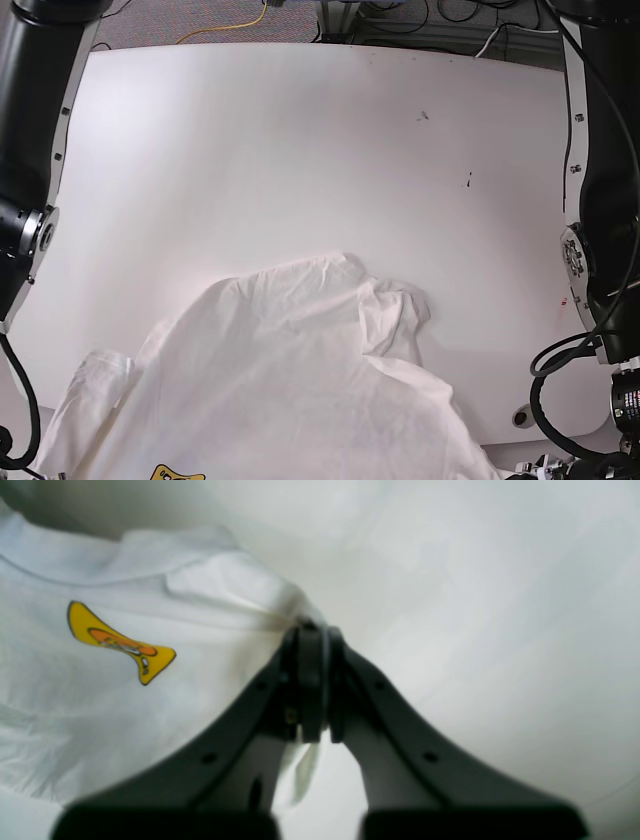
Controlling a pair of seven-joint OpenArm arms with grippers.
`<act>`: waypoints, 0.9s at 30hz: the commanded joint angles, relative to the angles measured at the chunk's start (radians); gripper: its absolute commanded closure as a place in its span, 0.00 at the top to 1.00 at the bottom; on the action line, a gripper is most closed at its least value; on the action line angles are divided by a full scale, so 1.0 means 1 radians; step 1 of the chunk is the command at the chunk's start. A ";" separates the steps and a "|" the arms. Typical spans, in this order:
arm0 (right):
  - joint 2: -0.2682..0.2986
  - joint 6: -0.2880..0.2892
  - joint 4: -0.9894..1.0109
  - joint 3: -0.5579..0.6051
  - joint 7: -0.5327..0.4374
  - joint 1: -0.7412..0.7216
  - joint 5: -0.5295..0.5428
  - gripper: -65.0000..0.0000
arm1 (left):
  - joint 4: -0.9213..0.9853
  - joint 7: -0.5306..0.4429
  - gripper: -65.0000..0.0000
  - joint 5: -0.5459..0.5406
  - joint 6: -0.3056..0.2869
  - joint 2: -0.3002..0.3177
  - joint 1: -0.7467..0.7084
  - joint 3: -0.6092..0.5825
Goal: Layout the t-shirt on the table in an organized manner, then fold the t-shirt properly
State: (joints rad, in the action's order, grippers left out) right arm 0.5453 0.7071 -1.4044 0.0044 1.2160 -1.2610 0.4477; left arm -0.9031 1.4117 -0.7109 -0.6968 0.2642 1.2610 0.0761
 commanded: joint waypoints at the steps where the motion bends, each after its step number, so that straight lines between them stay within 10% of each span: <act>1: 0.015 -0.009 -0.072 -0.011 -0.028 -0.045 -0.005 0.00 | -0.029 -0.015 0.00 -0.017 -0.001 0.004 0.048 0.008; 27: -0.008 -0.009 -0.358 -0.114 -0.026 0.392 -0.010 0.00 | -0.667 -0.015 0.00 -0.008 -0.001 0.001 -0.031 0.031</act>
State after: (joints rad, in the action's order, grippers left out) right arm 0.5236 0.7010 -1.7302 -0.0982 1.2087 -0.8547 0.4442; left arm -1.5333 1.4200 -0.7181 -0.6975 0.2611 1.2049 0.1051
